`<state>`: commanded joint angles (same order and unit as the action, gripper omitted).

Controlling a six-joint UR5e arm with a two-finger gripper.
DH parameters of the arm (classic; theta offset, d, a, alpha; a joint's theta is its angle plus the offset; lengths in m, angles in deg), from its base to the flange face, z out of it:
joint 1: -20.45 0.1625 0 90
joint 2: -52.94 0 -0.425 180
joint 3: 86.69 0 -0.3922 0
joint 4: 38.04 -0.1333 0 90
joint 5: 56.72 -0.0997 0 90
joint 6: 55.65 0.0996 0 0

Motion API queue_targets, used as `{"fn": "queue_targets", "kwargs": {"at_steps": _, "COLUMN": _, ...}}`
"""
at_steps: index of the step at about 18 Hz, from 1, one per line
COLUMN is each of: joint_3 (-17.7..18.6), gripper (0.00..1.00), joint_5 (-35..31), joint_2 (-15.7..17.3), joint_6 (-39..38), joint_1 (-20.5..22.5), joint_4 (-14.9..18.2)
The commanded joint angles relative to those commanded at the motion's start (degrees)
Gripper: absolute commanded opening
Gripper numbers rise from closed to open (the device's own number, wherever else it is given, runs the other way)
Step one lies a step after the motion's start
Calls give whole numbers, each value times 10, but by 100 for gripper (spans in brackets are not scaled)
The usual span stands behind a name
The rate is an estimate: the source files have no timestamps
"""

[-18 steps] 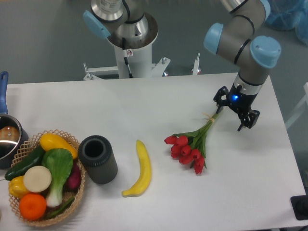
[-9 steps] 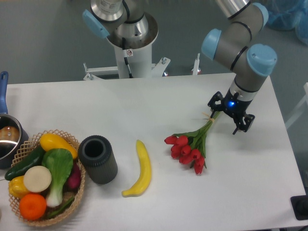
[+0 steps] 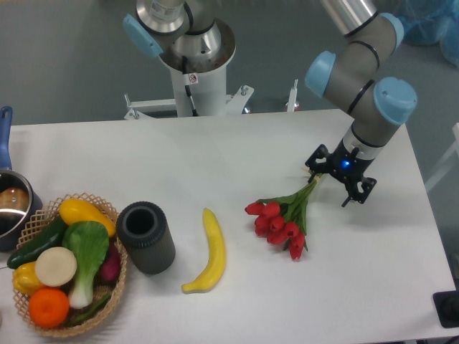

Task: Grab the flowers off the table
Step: 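Move the open gripper down toward the tulip stems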

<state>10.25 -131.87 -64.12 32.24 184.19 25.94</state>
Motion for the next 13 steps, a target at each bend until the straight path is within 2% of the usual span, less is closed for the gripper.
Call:
{"fn": "queue_targets", "kwargs": {"at_steps": 4, "joint_3": -7, "gripper": 100, "joint_5": 0, "joint_2": -13, "joint_6": -2, "joint_1": -18, "joint_4": 9}}
{"fn": "queue_targets", "kwargs": {"at_steps": 8, "joint_3": -29, "gripper": 100, "joint_5": -1, "joint_2": -27, "joint_6": -4, "joint_1": -32, "joint_4": 42}}
{"fn": "queue_targets", "kwargs": {"at_steps": 11, "joint_3": -28, "gripper": 100, "joint_5": -2, "joint_2": -31, "joint_6": -4, "joint_1": -36, "joint_4": 46}}
{"fn": "queue_targets", "kwargs": {"at_steps": 13, "joint_3": -29, "gripper": 100, "joint_5": -4, "joint_2": -31, "joint_6": 4, "joint_1": -33, "joint_4": 61}}
